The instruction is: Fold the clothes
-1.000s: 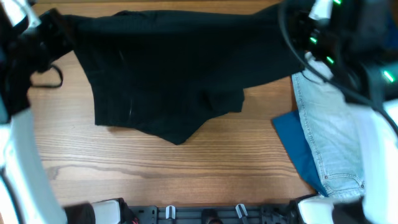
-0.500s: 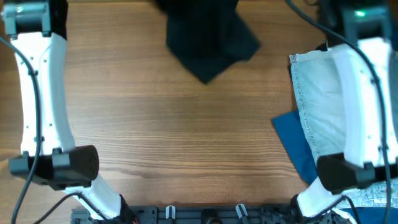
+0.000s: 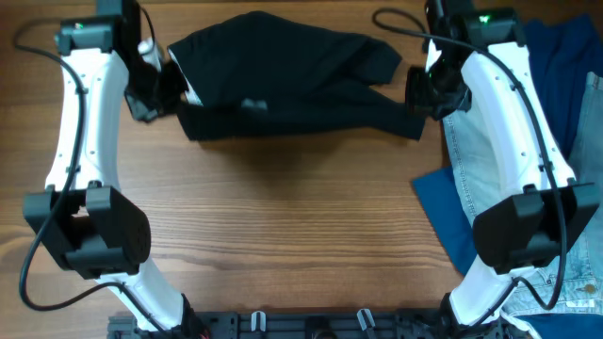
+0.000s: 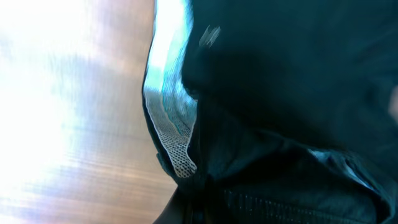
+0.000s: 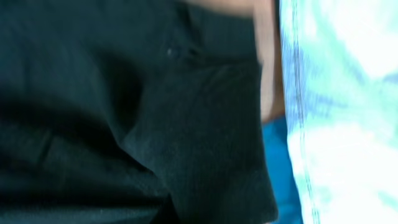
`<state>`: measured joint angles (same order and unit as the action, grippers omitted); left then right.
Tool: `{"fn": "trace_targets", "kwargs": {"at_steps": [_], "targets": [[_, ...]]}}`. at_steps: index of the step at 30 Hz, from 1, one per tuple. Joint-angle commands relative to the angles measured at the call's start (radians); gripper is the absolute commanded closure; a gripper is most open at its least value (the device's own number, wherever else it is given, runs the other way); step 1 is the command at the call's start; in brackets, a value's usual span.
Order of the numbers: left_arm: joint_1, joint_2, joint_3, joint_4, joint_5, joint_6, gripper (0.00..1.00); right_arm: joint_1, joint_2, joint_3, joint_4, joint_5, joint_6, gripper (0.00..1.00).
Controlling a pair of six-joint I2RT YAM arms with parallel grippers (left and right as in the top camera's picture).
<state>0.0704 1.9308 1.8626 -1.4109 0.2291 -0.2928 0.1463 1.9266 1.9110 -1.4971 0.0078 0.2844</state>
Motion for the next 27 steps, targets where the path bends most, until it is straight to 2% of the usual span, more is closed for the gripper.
{"fn": "trace_targets", "kwargs": {"at_steps": [1,3,5,11,14,15,18,20,21,22,23,24,27], "targets": [[0.046,-0.009,-0.135,-0.059,-0.142,0.026,0.96,-0.052,-0.011,-0.095,-0.084,0.085,0.016,0.96],[0.046,-0.009,-0.183,-0.113,-0.179,0.028,0.96,-0.052,-0.012,-0.159,-0.105,0.071,0.03,0.96],[0.046,-0.009,-0.234,-0.2,-0.292,0.022,0.96,-0.052,-0.013,-0.285,-0.112,0.019,0.03,0.96],[0.045,-0.01,-0.26,-0.275,-0.291,-0.006,0.96,-0.051,-0.014,-0.486,-0.101,-0.006,0.035,0.96],[0.045,-0.024,-0.26,-0.275,-0.303,-0.005,0.94,-0.051,-0.017,-0.516,-0.096,-0.006,0.054,0.96],[0.045,-0.026,-0.26,-0.275,-0.306,-0.006,0.52,-0.051,-0.025,-0.516,-0.074,-0.006,0.054,0.94],[0.045,-0.027,-0.26,-0.264,-0.306,-0.003,0.25,-0.051,-0.037,-0.5,-0.017,-0.006,0.053,0.89],[0.045,-0.027,-0.253,-0.253,-0.306,-0.003,0.22,-0.052,-0.037,-0.436,0.037,-0.012,0.056,0.88],[0.045,-0.027,-0.242,-0.237,-0.305,-0.003,0.23,-0.053,-0.037,-0.377,0.072,-0.042,0.055,0.86],[0.045,-0.027,-0.228,-0.214,-0.296,-0.003,0.23,-0.052,-0.037,-0.319,0.108,-0.083,0.056,0.71],[0.045,-0.027,-0.214,-0.179,-0.272,-0.003,0.24,-0.052,-0.037,-0.281,0.127,-0.117,0.056,0.37],[0.045,-0.027,-0.207,-0.151,-0.249,-0.003,0.24,-0.052,-0.037,-0.244,0.148,-0.154,0.048,0.32],[0.045,-0.027,-0.2,-0.003,-0.126,-0.002,0.28,-0.052,-0.037,-0.203,0.196,-0.254,0.0,0.35]]}}
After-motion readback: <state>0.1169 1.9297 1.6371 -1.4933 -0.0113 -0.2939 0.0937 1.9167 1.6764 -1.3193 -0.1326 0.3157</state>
